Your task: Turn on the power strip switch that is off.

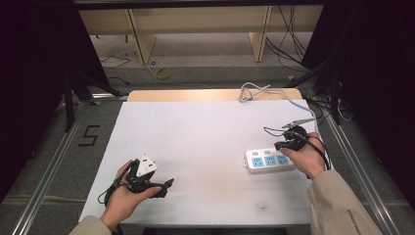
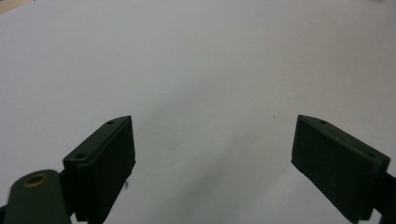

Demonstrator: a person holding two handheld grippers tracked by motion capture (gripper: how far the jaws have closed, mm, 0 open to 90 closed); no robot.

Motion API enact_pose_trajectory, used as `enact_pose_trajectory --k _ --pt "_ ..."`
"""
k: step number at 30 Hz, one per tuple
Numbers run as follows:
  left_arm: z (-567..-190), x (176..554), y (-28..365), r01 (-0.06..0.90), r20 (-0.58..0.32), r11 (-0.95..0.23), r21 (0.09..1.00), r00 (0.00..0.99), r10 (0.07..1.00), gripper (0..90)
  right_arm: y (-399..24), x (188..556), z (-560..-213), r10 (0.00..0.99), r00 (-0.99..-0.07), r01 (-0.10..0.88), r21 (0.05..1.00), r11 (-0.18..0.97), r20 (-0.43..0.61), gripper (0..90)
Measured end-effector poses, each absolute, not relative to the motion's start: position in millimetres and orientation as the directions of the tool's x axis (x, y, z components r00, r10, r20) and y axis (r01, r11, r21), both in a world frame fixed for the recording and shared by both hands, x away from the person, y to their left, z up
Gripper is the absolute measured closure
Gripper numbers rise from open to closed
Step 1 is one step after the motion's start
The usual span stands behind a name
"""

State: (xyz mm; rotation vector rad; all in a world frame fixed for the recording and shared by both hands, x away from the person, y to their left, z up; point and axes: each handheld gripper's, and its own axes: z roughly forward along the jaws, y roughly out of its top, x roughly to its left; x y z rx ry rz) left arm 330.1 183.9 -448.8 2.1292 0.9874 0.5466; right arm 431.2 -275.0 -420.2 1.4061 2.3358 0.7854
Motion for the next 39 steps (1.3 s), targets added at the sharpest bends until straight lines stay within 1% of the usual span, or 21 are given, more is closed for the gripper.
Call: enact_pose_trajectory --k 7,14,25,31,37,39 --pt "-448.8 329.2 183.2 0.483 0.07 -0.447 0.753 0.616 0.784 13.1 -272.8 418.6 -420.0 0.864 -0.501 0.677 0.642 0.359 0.044 80.7" --pt "-449.0 329.1 182.9 0.484 0.068 -0.448 0.752 0.618 0.784 13.1 -266.6 402.6 -420.3 0.833 -0.55 0.623 0.69 0.369 0.051 74.6" --pt "-449.3 328.8 182.4 0.487 0.063 -0.444 0.752 0.618 0.784 13.1 -257.1 378.6 -423.7 0.779 -0.623 0.54 0.757 0.369 0.065 61.2" --pt "-449.4 328.5 182.7 0.489 0.062 -0.446 0.75 0.619 0.783 13.0 -255.8 368.1 -425.0 0.757 -0.653 0.487 0.785 0.383 0.036 56.6" --pt "-449.4 328.2 182.7 0.489 0.062 -0.446 0.749 0.619 0.783 12.8 -259.0 362.3 -429.0 0.735 -0.678 0.438 0.801 0.408 -0.003 47.2" --pt "-449.4 328.0 182.7 0.49 0.062 -0.445 0.75 0.618 0.783 12.7 -259.6 360.3 -430.1 0.733 -0.68 0.437 0.805 0.401 0.004 45.2"
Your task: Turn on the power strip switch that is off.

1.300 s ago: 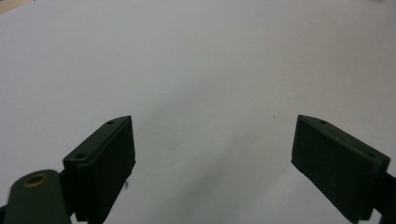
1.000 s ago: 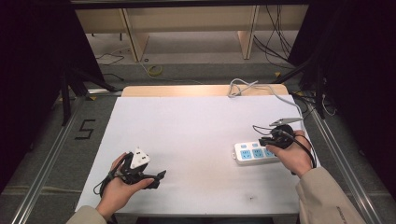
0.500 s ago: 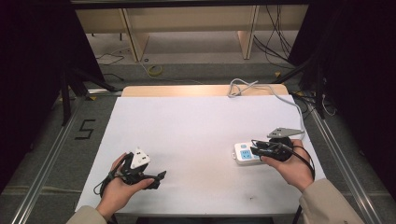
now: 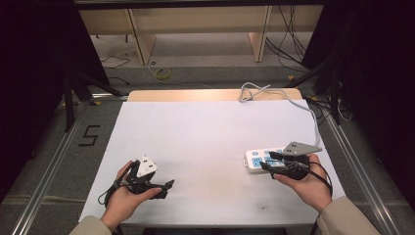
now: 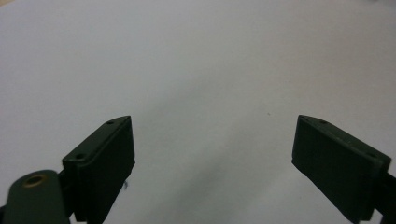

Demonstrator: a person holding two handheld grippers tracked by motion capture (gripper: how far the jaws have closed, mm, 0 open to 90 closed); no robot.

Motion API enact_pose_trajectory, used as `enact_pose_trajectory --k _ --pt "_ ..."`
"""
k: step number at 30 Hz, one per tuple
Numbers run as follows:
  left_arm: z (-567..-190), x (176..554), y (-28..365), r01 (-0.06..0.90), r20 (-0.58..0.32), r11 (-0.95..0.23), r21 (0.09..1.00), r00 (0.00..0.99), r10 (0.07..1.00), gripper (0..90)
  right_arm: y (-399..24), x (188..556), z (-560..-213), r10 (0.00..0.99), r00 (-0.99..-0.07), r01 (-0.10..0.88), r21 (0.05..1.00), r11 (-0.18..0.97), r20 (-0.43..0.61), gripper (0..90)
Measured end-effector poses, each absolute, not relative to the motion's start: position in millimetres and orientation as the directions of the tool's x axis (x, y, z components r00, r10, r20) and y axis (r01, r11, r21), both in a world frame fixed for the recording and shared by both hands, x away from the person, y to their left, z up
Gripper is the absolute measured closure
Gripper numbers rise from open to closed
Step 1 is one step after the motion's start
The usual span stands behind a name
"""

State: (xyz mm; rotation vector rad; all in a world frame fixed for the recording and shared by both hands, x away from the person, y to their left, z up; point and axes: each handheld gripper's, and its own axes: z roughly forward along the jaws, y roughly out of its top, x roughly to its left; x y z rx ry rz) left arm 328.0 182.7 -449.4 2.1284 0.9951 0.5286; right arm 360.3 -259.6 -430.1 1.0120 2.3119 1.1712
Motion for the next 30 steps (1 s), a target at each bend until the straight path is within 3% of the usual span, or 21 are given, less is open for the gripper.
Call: enact_pose_trajectory --k 9,30 --pt "-449.4 326.8 183.2 0.489 0.057 -0.441 0.752 0.619 0.783 12.5 -259.3 344.7 -434.9 0.716 -0.698 0.425 0.826 0.37 0.039 38.2" --pt "-448.9 326.3 184.1 0.492 0.047 -0.437 0.753 0.621 0.782 12.3 -270.8 325.4 -441.4 0.713 -0.698 0.425 0.841 0.336 0.067 33.3"
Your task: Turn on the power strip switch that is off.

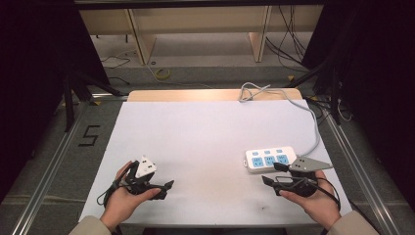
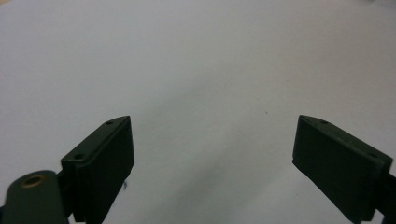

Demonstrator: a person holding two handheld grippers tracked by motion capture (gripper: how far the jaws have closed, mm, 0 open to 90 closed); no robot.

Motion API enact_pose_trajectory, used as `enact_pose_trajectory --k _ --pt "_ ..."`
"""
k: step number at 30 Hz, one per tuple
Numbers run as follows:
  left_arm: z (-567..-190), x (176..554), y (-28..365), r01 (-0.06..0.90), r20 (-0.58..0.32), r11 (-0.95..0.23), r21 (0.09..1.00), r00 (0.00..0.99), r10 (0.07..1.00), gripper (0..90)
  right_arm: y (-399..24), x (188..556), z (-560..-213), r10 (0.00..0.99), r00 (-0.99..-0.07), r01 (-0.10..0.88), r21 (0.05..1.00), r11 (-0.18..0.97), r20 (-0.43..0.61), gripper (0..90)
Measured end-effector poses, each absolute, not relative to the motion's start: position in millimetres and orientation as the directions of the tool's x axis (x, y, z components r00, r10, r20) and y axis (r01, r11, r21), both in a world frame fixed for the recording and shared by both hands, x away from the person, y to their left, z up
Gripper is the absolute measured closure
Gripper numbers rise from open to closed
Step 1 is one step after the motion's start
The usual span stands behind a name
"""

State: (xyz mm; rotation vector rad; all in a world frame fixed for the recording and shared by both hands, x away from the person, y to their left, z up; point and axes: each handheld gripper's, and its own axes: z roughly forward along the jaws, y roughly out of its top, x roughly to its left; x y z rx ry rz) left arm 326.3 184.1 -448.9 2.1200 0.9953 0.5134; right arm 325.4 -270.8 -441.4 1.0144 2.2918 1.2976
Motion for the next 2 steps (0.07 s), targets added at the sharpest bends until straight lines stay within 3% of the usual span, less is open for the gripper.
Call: enact_pose_trajectory --k 2 --pt "-448.6 326.2 184.0 0.497 0.033 -0.43 0.754 0.625 0.78 12.2 -272.3 326.3 -440.7 0.718 -0.693 0.424 0.845 0.327 0.069 32.9"
